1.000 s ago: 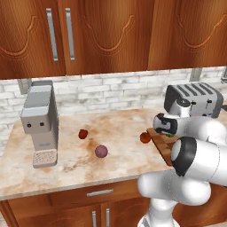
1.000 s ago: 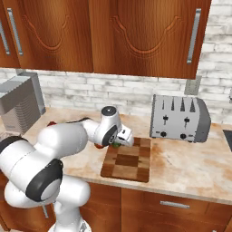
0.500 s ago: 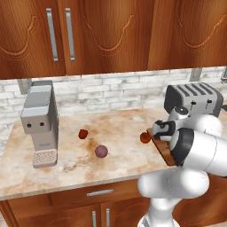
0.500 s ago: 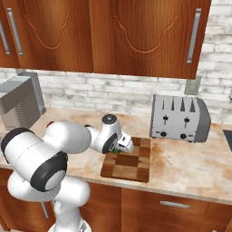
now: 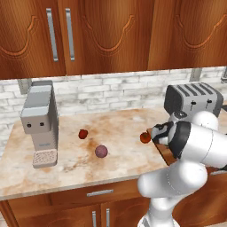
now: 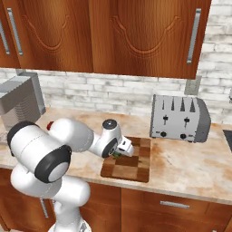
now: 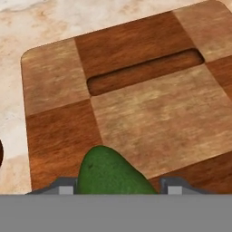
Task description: Place the avocado, onion, tomato, and bell pepper on the cutting board.
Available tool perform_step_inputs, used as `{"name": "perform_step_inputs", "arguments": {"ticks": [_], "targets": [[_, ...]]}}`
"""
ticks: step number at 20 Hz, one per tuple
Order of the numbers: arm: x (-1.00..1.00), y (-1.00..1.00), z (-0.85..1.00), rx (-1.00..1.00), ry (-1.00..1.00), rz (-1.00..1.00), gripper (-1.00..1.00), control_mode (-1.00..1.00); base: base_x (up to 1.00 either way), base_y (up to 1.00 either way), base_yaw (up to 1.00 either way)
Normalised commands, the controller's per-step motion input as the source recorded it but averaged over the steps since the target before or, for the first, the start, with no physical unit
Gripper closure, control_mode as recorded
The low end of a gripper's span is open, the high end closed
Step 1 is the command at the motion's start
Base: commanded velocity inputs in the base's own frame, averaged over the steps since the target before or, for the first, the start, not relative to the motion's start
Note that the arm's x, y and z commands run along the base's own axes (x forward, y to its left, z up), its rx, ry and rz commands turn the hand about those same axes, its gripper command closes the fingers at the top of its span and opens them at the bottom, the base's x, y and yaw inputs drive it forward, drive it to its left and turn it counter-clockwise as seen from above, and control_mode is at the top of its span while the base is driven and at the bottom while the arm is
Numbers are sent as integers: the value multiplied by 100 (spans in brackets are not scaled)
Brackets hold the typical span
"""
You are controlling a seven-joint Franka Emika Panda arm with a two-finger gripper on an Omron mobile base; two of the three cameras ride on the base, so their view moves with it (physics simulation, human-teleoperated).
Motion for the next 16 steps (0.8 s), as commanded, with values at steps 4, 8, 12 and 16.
{"name": "perform_step_inputs", "arguments": {"ticks": [4,8,12,16], "targets": [[0,0,-12,0,0,0,-100,-100,0,0,0],[0,0,0,0,0,0,-100,-100,0,0,0],[0,0,14,0,0,0,-100,-100,0,0,0],[0,0,33,0,0,0,-100,-100,0,0,0]]}}
